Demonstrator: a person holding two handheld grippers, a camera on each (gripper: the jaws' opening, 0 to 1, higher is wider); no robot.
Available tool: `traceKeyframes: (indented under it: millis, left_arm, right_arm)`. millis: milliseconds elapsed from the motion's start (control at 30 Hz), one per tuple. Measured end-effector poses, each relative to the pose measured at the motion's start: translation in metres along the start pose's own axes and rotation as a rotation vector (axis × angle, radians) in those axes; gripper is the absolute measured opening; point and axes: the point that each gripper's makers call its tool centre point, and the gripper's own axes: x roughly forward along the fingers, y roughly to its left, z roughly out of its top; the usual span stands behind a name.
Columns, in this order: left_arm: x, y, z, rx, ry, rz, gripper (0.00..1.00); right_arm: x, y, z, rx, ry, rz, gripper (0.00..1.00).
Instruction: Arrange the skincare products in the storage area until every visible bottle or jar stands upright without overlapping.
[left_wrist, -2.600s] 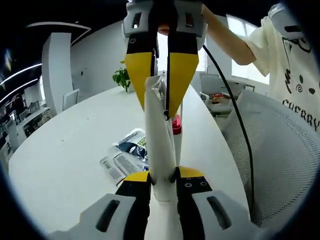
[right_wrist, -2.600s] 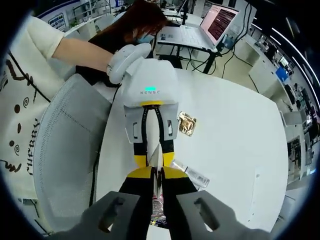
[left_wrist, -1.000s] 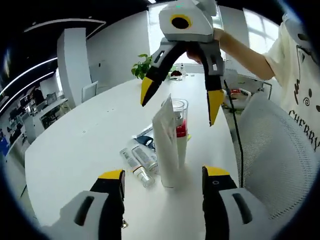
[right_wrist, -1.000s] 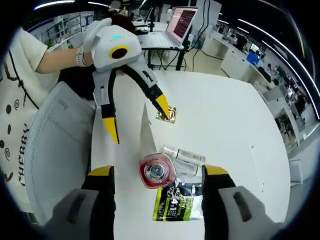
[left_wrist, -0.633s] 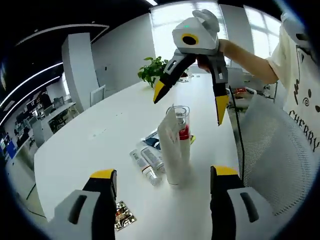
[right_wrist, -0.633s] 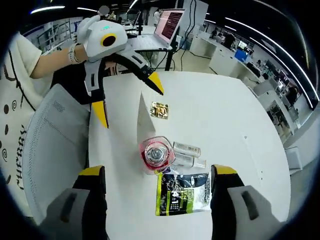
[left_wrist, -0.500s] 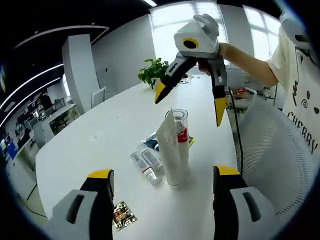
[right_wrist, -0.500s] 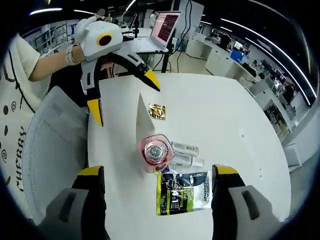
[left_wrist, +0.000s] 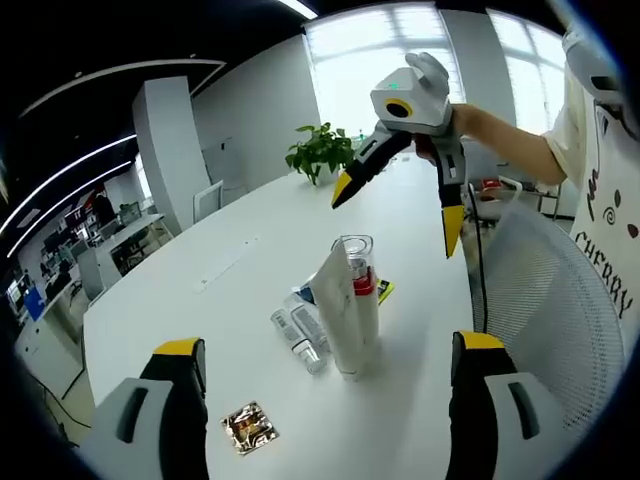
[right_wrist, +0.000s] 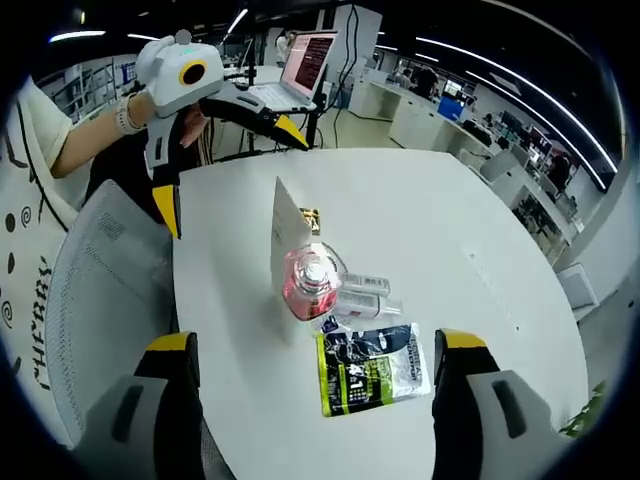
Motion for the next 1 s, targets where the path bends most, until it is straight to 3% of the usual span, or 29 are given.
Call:
traceKeyframes:
  millis: [533,1000]
  left_arm:
    - [-0.02,-0.007,-0.004,-0.039,0.008,0.042,0.99]
    - [-0.019,-0.009,-0.017,-0.065,0.03,0.059,0.99]
  right_arm:
    - [-0.03,-0.004,-0.01,-0.003,-0.016,-0.08,1.0]
    - [-0.035,-0.008,-0.021,0.027,-0.014,-0.103,1.0]
